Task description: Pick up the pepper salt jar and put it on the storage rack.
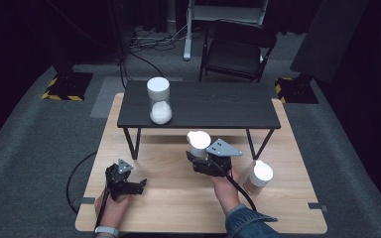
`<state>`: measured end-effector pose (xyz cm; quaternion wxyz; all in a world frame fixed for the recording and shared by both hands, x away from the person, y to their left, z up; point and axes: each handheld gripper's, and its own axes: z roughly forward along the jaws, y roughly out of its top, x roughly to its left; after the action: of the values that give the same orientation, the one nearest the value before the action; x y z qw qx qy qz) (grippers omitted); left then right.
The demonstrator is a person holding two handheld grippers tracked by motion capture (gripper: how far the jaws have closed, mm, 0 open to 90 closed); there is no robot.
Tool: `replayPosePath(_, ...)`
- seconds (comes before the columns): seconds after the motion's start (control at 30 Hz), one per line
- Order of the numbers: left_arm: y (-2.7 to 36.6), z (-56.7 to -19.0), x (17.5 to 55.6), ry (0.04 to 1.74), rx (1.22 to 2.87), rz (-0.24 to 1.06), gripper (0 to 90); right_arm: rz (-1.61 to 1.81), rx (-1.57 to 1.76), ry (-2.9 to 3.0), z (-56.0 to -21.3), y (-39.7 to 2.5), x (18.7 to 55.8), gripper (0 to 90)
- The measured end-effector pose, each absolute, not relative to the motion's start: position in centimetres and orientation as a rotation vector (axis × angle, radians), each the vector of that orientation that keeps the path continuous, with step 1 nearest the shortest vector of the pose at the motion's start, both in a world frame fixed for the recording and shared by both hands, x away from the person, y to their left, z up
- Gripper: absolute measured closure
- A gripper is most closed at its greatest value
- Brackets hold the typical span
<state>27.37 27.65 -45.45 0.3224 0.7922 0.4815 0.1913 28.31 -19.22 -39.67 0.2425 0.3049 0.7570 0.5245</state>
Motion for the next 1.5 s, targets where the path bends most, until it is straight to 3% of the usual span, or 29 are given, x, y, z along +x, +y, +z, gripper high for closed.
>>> replayPosePath(1.5, 27.5, -45.5, 27.4, 1.280, 2.072, 0.505, 0.1, 1.450, 0.819, 2.022, -32.3, -19.0, 28.3, 29.9)
